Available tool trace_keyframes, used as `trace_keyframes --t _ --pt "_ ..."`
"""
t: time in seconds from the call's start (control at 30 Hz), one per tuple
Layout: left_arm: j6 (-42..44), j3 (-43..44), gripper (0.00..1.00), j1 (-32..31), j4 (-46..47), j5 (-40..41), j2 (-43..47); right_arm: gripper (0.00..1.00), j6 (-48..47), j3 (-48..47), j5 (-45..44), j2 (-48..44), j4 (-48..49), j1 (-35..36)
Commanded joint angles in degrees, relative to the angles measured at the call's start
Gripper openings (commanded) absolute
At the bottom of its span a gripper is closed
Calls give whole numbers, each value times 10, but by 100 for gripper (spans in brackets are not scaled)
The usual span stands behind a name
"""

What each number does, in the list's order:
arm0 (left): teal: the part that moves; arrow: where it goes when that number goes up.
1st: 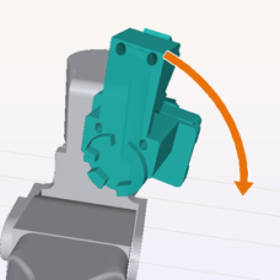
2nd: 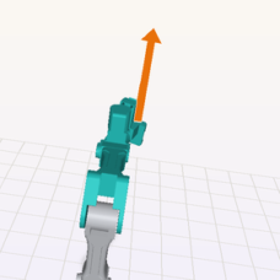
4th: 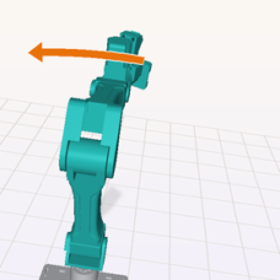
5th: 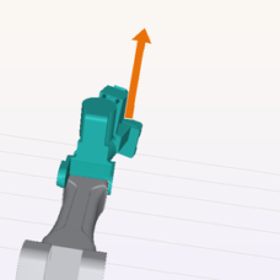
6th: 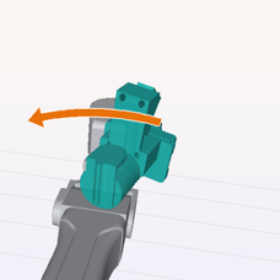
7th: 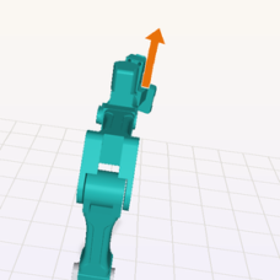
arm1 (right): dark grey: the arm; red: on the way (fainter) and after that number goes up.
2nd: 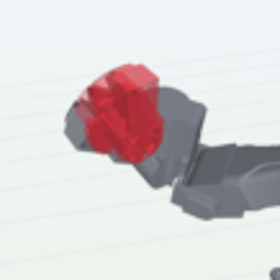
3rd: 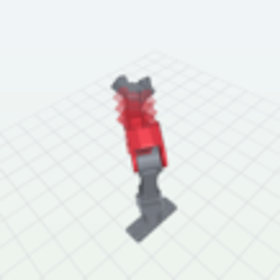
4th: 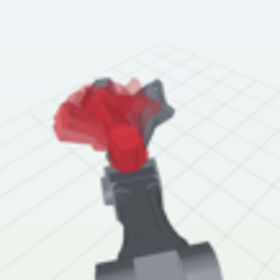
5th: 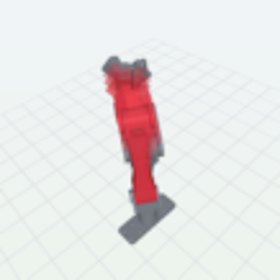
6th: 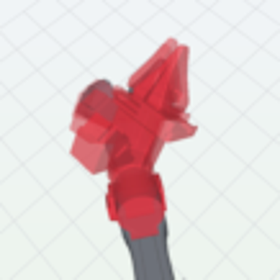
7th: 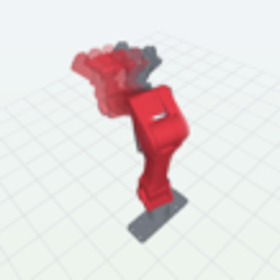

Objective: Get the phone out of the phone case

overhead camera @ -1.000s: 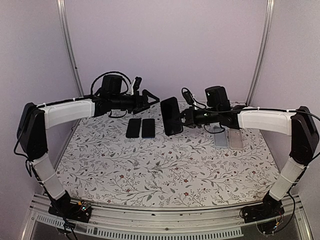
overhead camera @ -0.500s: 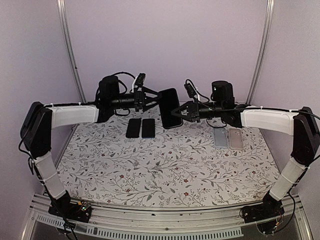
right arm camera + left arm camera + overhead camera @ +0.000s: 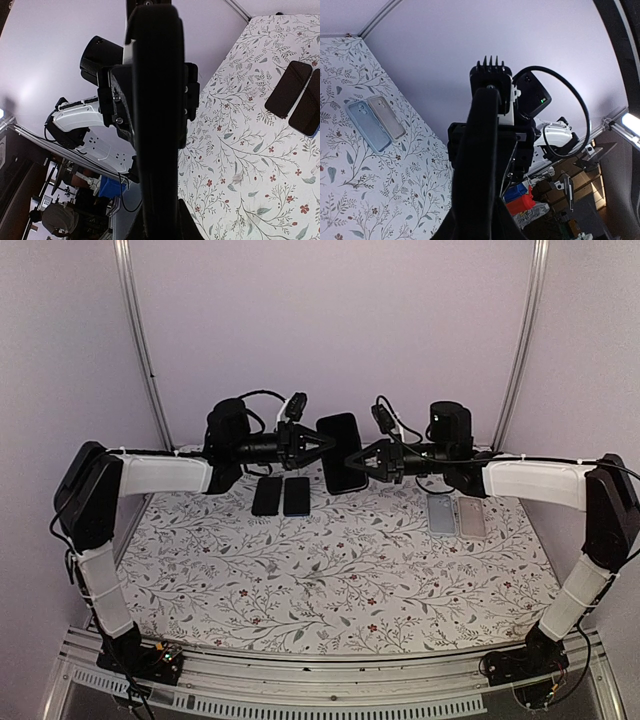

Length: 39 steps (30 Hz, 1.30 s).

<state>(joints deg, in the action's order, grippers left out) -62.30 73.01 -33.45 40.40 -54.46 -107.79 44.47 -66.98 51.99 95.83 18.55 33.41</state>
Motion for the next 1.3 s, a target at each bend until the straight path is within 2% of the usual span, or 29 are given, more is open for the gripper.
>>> trace_keyframes --t 0.0,0.07,0.2,0.33,0.47,0.77,1.27 --pt "-23 6 15 -5 48 -12 -9 5 7 11 14 -17 51 -7" --pt "-27 5 7 -6 51 -9 -9 10 7 17 11 -20 51 -9" --pt "-42 5 0 -8 61 -2 -12 26 -2 29 3 -28 49 -10" --pt "-72 1 0 -8 85 9 -14 50 -9 49 -3 -37 47 -11" --pt "-98 -3 0 -7 106 28 -13 62 -18 78 -9 -50 43 -17" --pt "-134 2 0 -7 129 55 -23 66 -33 134 -29 -92 33 -20" --pt "-150 6 0 -9 147 51 -28 67 -21 153 -58 -120 34 -43"
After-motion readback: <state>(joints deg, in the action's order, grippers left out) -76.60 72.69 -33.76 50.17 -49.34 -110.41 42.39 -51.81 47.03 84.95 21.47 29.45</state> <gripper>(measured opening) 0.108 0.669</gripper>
